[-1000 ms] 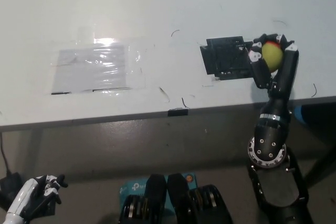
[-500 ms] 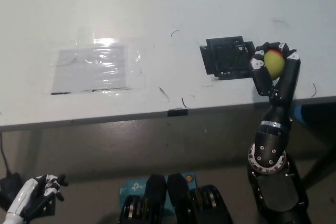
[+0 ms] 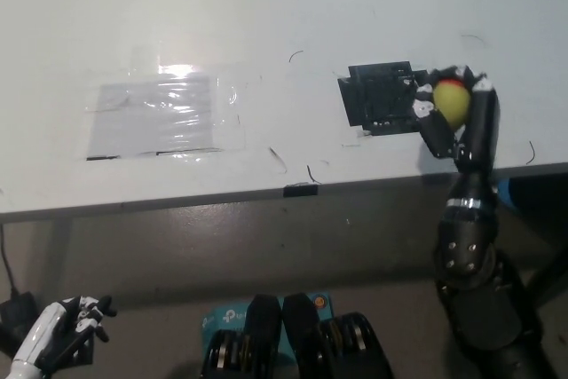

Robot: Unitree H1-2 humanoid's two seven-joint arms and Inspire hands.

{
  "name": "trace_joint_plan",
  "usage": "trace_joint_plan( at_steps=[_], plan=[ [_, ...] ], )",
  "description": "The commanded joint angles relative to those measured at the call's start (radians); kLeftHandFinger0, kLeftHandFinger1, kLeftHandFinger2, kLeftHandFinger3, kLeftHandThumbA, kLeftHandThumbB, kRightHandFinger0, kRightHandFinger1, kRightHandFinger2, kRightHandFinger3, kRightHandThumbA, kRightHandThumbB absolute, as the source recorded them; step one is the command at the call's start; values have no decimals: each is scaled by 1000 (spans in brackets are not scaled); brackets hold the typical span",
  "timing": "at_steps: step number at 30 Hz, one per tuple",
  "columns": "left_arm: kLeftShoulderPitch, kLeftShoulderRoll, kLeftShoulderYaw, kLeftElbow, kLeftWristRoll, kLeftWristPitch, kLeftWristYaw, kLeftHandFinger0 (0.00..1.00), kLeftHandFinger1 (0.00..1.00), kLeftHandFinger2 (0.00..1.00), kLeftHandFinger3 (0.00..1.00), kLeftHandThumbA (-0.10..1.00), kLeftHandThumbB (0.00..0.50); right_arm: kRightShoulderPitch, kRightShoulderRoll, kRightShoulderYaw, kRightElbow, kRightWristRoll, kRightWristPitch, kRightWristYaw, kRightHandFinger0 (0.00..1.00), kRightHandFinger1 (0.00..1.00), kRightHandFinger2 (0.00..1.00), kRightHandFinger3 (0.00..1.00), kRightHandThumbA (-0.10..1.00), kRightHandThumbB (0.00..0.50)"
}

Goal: The robot uses right hand to squeeze a small tennis ball placed on the black area of the table

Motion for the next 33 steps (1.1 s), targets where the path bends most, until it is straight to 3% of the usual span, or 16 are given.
trace_joint_plan(
  at_steps=[1,3,6,11,13,14,16,18,21,25,26,27,28,29,30,33],
  plan=[
    [-1,23,7,-17,-2,-10,-8,21,90,255,421,686,451,-97,-84,69,18,-120,54,100,0,0,305,240,-100,313],
    [1,25,10,-21,-10,0,-14,20,91,259,420,676,448,-108,-114,108,29,-144,84,131,0,0,319,211,-100,289],
    [-3,28,5,-10,1,-19,-11,6,91,275,415,682,435,-126,-143,170,78,-190,96,136,0,0,332,231,-100,310],
    [-1,27,6,-15,0,-15,-10,14,96,272,396,684,453,-135,-156,227,134,-219,101,129,0,5,390,200,-100,291],
    [-2,25,7,-18,-8,-9,-15,3,76,246,395,677,457,-135,-165,268,155,-252,144,181,0,75,448,231,-100,187],
    [-2,26,7,-18,-5,-9,-15,4,75,241,393,681,457,-140,-167,288,175,-269,149,176,0,109,474,259,-100,212],
    [-8,27,6,-8,-4,-24,-17,3,76,248,401,687,458,-153,-172,321,210,-298,150,171,0,162,542,382,-100,196],
    [-8,25,7,-11,-3,-16,-16,1,76,237,382,657,440,-175,-172,379,266,-342,237,247,0,253,607,492,-100,97],
    [-10,25,7,-3,-2,-22,-19,7,79,237,384,670,450,-193,-164,404,325,-338,245,247,0,228,537,238,-100,12],
    [-7,25,3,-14,3,-8,-20,0,59,217,364,648,440,-224,-152,429,401,-338,257,243,0,221,567,251,-100,1],
    [-6,24,4,-13,-1,-8,-21,0,62,219,366,644,436,-231,-151,432,413,-338,256,239,27,284,639,381,-100,38],
    [-2,22,4,-18,-1,-11,-20,0,62,219,367,643,436,-235,-152,434,416,-340,256,239,5,260,582,417,-100,23],
    [0,24,4,-22,-3,-3,-23,1,70,230,349,642,435,-246,-151,436,426,-340,263,249,0,209,483,398,-100,14],
    [-1,24,4,-19,-4,-6,-24,0,70,232,347,643,435,-248,-150,437,428,-339,263,249,0,196,467,378,-100,16],
    [3,22,6,-23,-8,-6,-25,0,67,226,343,638,436,-253,-148,439,442,-342,260,235,0,171,440,275,-100,21],
    [7,22,7,-19,-18,-15,-31,0,49,213,327,617,413,-269,-149,442,467,-342,242,218,0,154,462,197,-100,34]
  ],
)
